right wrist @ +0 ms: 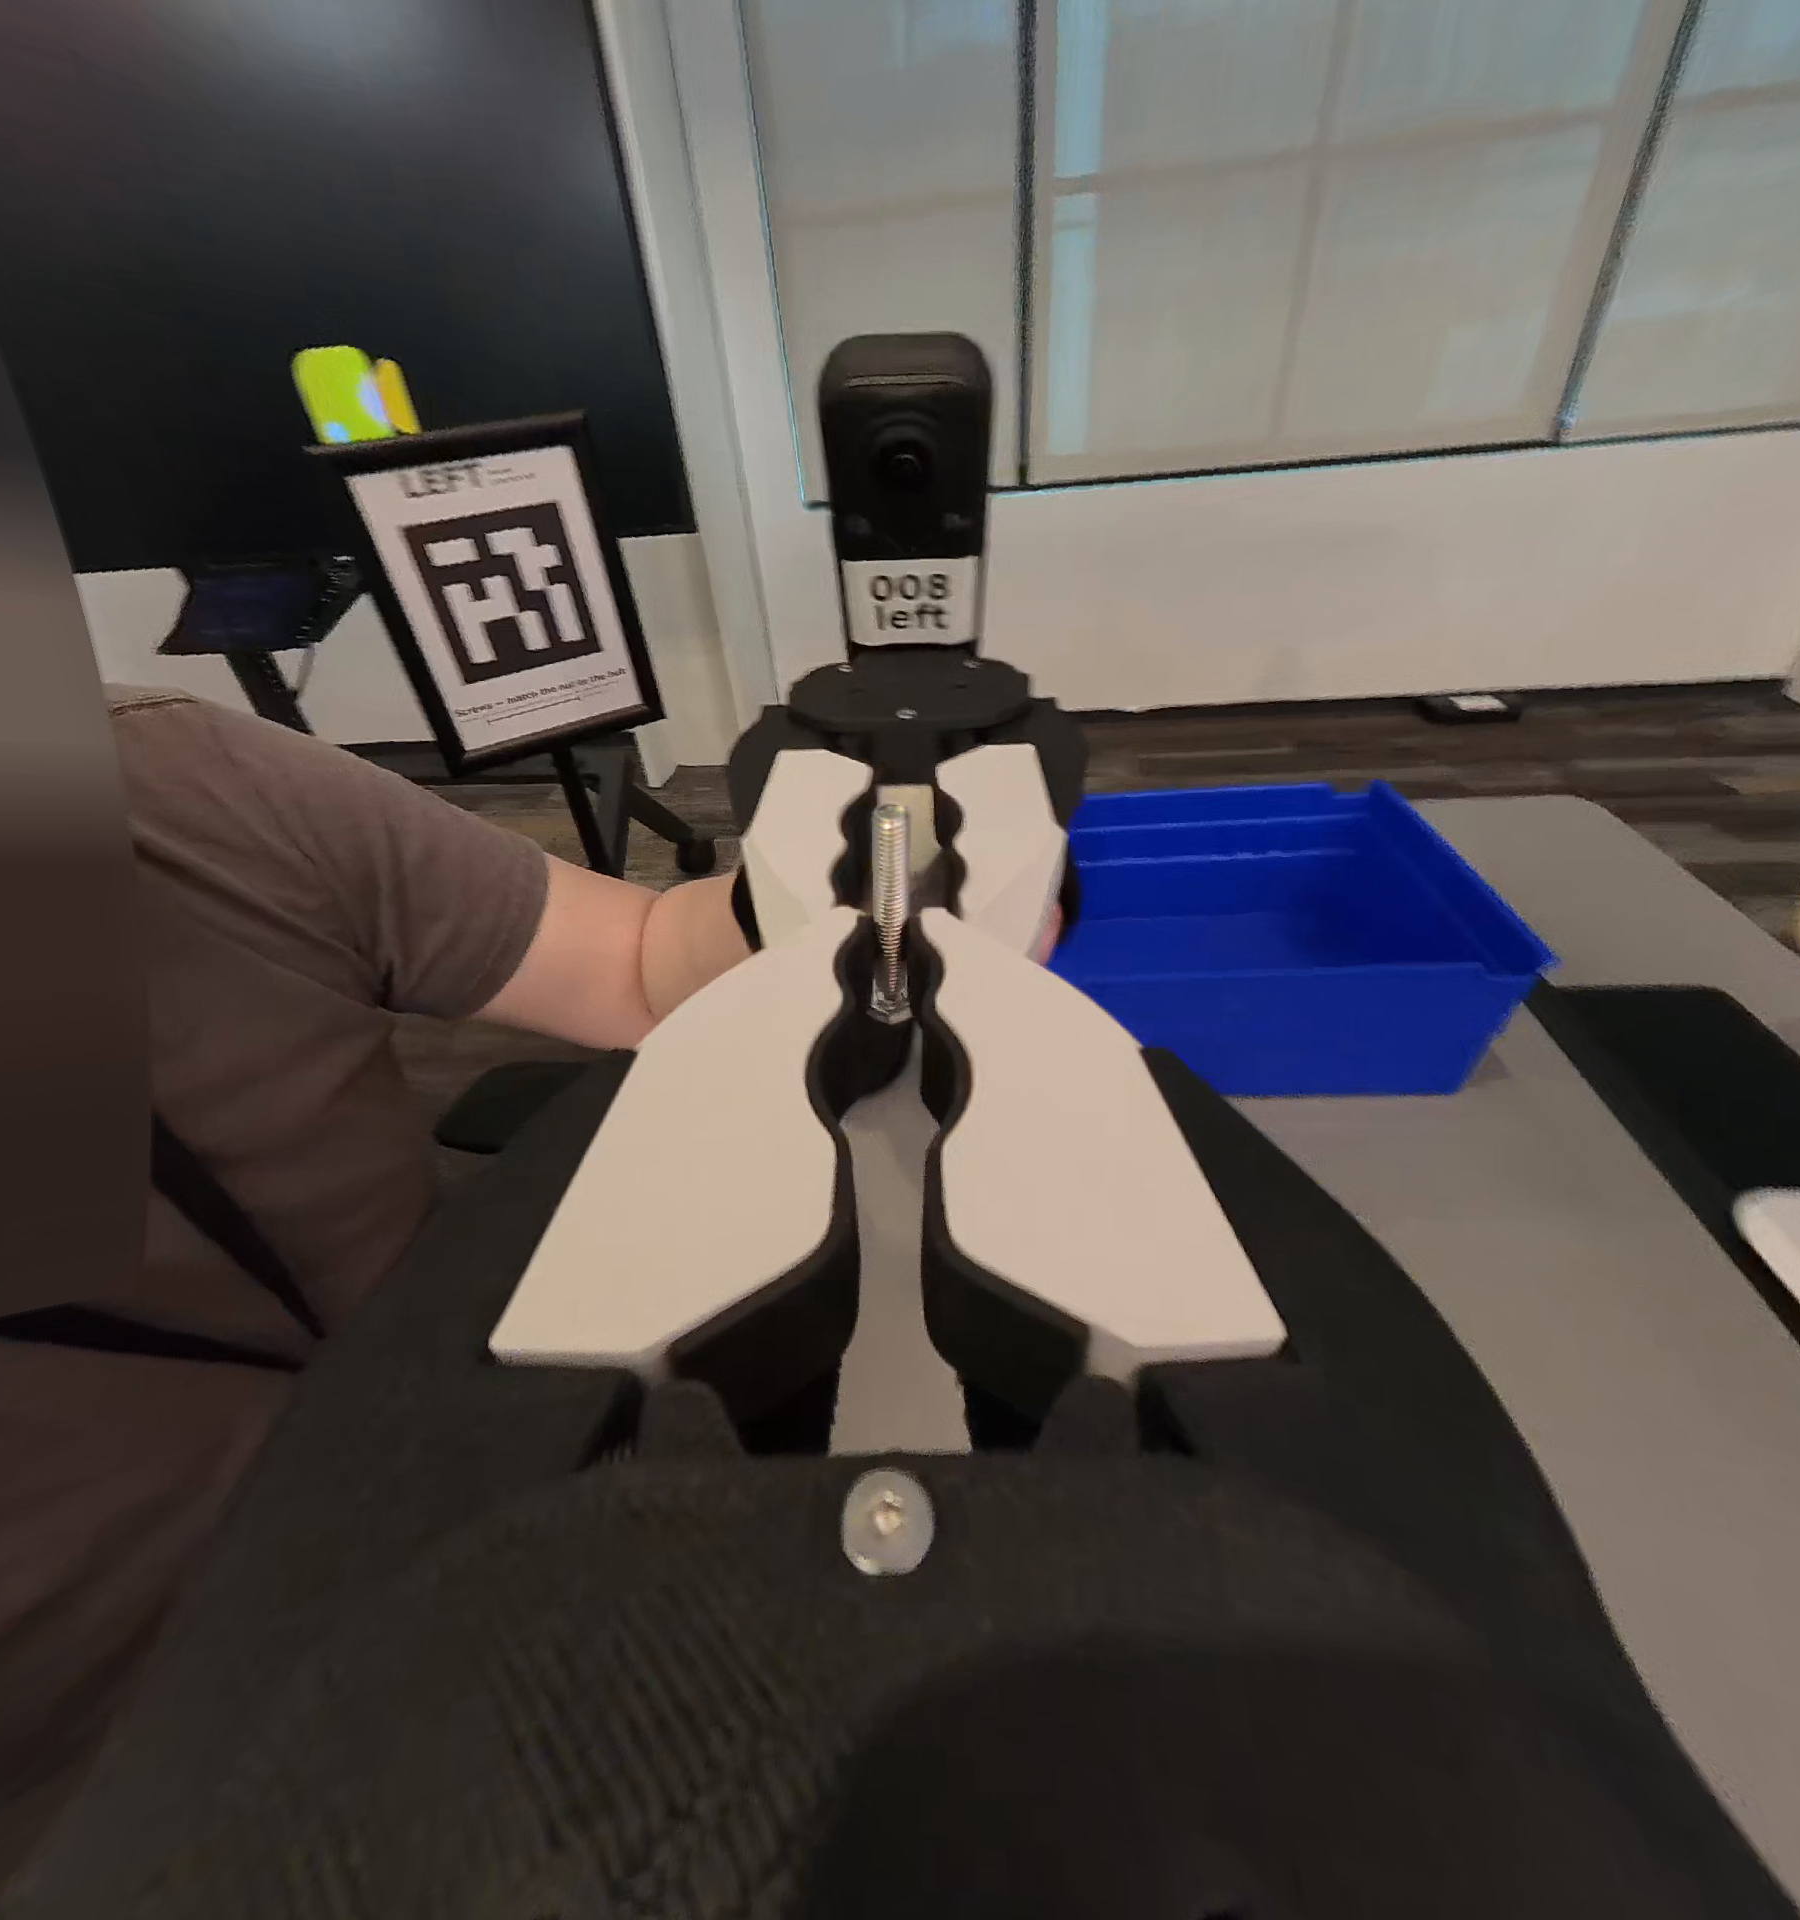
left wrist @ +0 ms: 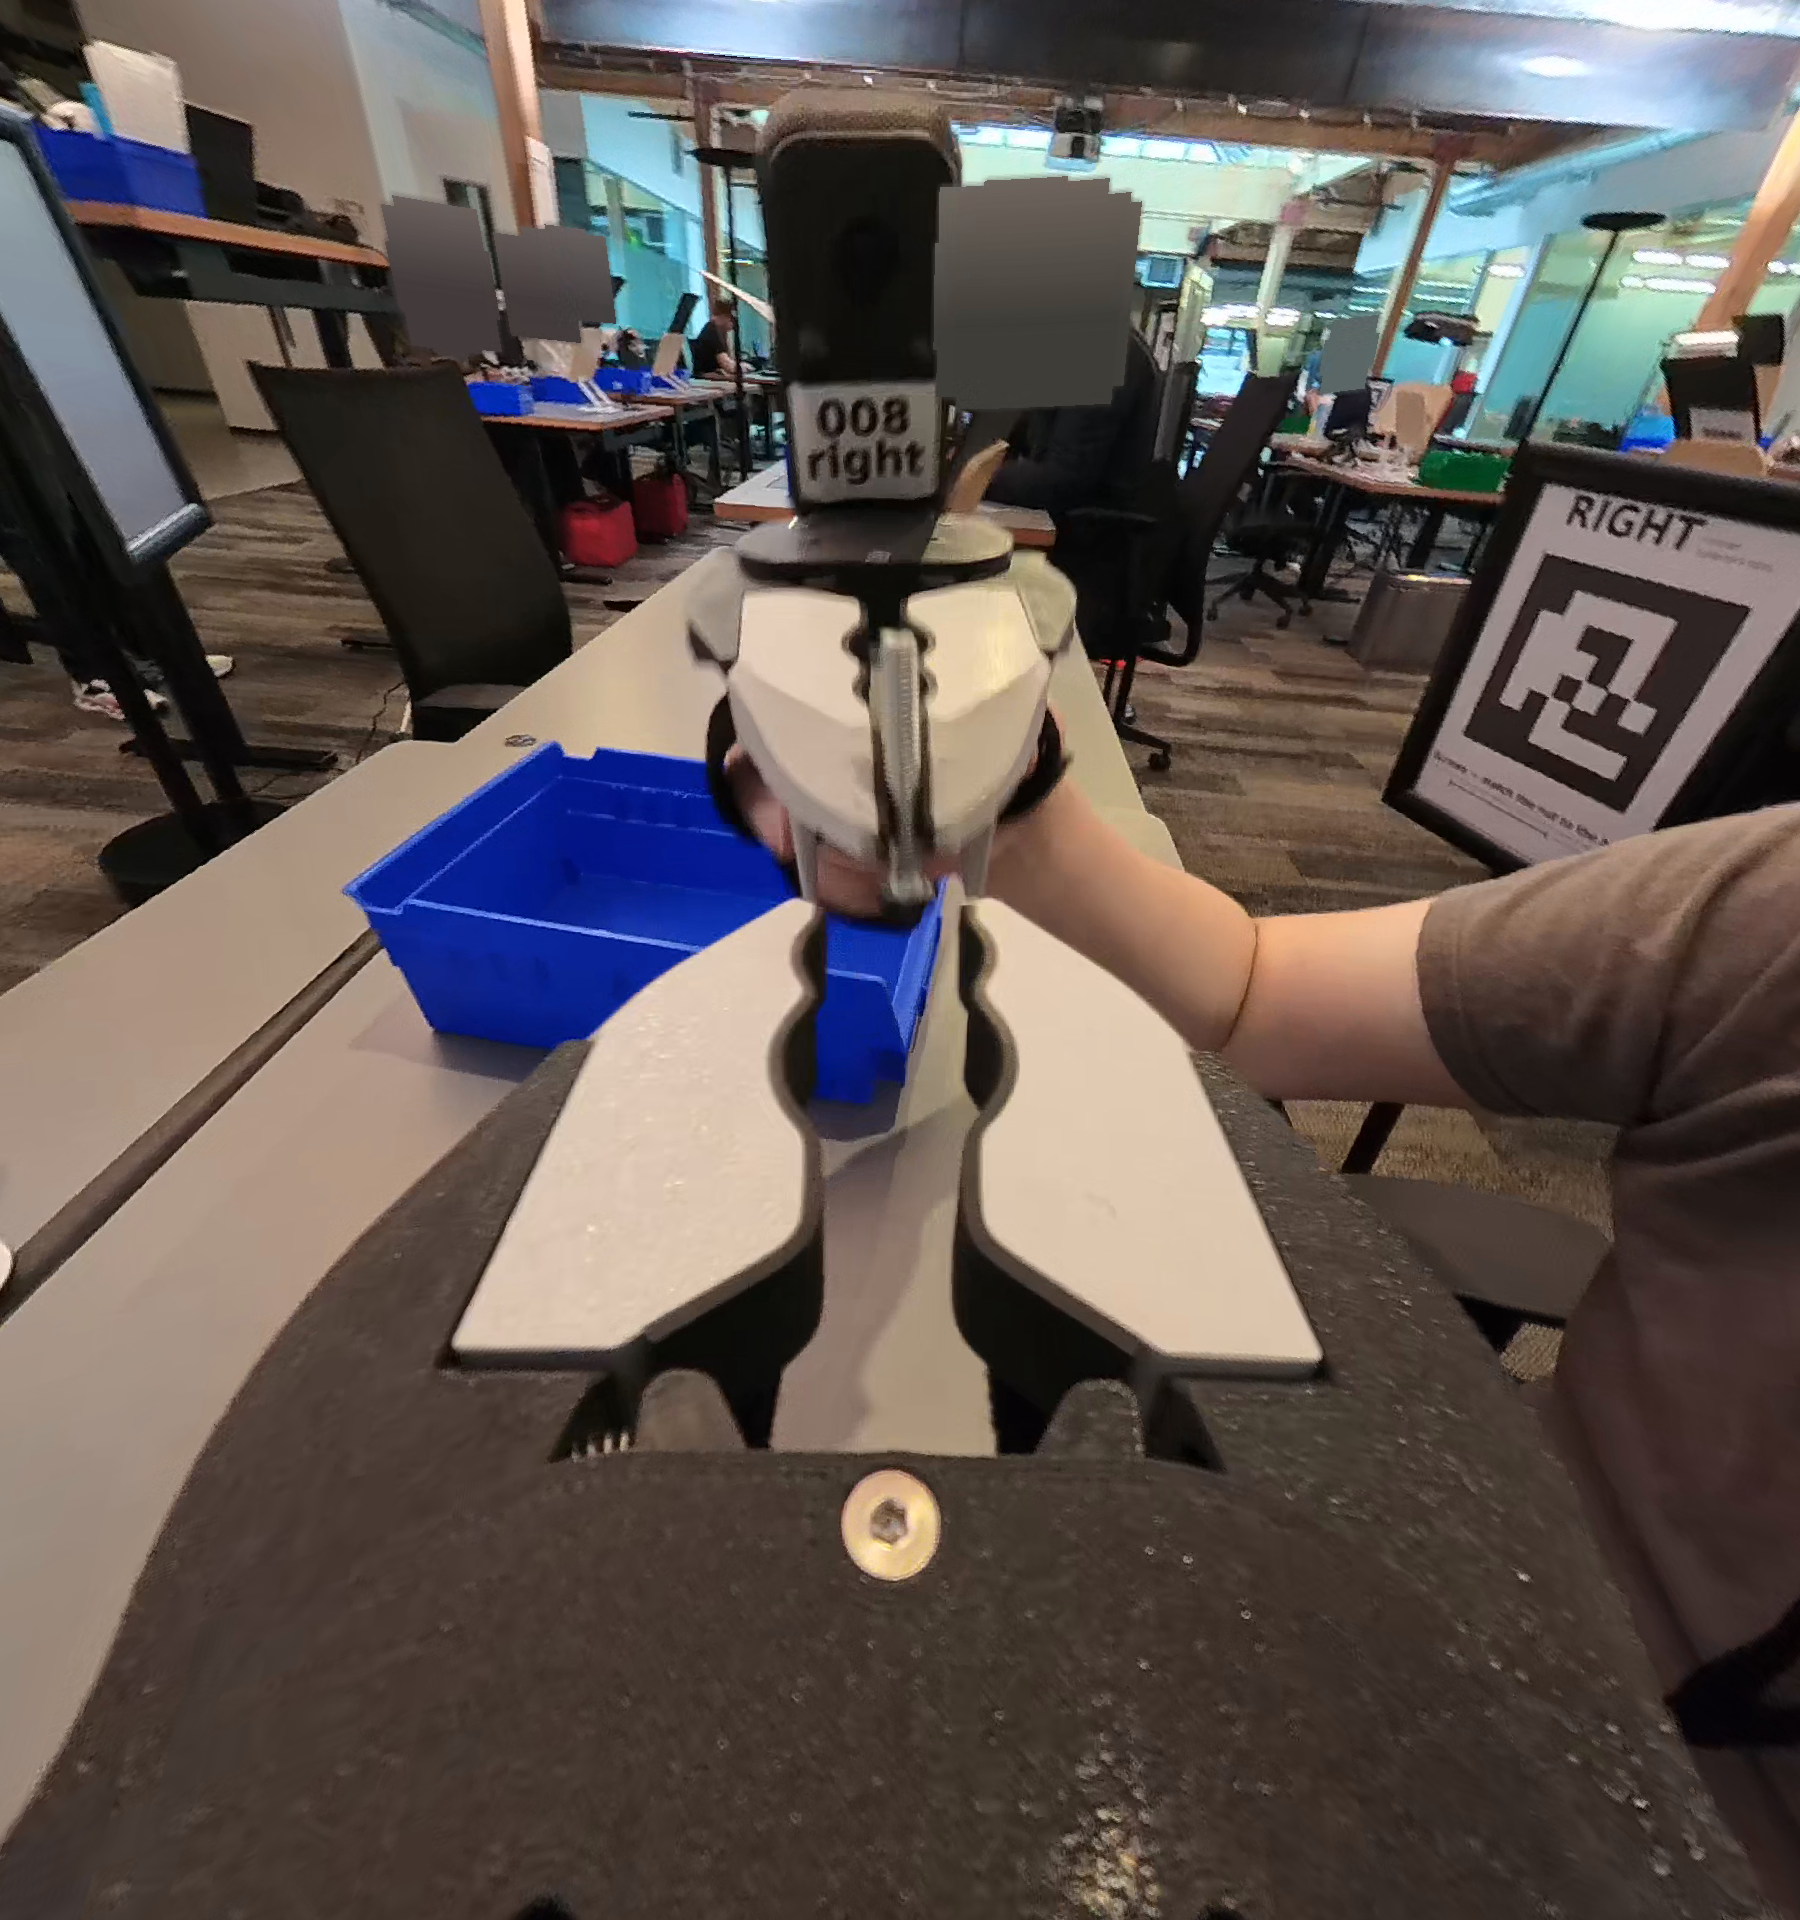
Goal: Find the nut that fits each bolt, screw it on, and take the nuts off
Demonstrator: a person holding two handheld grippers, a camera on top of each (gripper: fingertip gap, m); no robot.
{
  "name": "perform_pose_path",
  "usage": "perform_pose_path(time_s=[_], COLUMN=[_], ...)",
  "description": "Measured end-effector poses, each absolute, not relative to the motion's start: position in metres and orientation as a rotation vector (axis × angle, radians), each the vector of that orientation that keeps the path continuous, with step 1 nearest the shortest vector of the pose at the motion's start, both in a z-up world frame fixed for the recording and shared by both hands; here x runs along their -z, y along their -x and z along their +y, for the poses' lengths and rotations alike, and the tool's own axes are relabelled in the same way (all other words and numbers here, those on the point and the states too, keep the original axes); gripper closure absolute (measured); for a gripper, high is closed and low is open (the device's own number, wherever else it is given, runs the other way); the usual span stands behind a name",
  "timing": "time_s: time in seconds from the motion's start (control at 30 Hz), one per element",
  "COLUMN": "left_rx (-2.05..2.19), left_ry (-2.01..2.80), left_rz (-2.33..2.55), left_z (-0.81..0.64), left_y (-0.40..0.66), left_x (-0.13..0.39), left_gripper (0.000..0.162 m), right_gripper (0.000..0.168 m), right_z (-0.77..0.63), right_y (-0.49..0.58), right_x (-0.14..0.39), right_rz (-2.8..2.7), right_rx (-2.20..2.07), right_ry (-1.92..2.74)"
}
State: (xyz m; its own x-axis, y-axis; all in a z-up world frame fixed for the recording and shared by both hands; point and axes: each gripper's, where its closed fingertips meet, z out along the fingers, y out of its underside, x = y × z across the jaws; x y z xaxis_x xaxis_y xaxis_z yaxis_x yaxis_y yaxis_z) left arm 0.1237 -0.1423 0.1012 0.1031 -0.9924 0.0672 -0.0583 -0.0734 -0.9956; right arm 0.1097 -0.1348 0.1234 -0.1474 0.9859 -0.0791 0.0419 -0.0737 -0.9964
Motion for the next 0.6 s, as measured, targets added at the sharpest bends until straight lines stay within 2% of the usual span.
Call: perform_pose_path(time_s=[0.1, 0.2, 0.27, 0.43, 0.6], left_rx=[1.124, 1.07, 1.033, 0.952, 0.948], left_ry=[1.384, 1.413, 1.431, 1.468, 1.48], left_rz=[1.132, 1.122, 1.141, 1.189, 1.205], left_z=[-0.136, -0.131, -0.129, -0.131, -0.134], left_y=[-0.118, -0.11, -0.107, -0.102, -0.101], left_x=[-0.102, -0.103, -0.102, -0.099, -0.099], left_gripper=[0.134, 0.135, 0.136, 0.136, 0.138], right_gripper=[0.162, 0.162, 0.162, 0.162, 0.162], right_z=[-0.099, -0.022, 0.005, 0.023, 0.025], right_y=[-0.15, -0.258, -0.339, -0.424, -0.43], right_x=[-0.115, -0.046, 0.008, 0.103, 0.135], right_rz=[-1.26, -1.105, -0.891, -0.561, -0.526], right_rx=[-1.126, -0.437, -0.149, -0.006, -0.088], right_ry=[1.444, 1.979, 2.361, 2.852, 2.943])
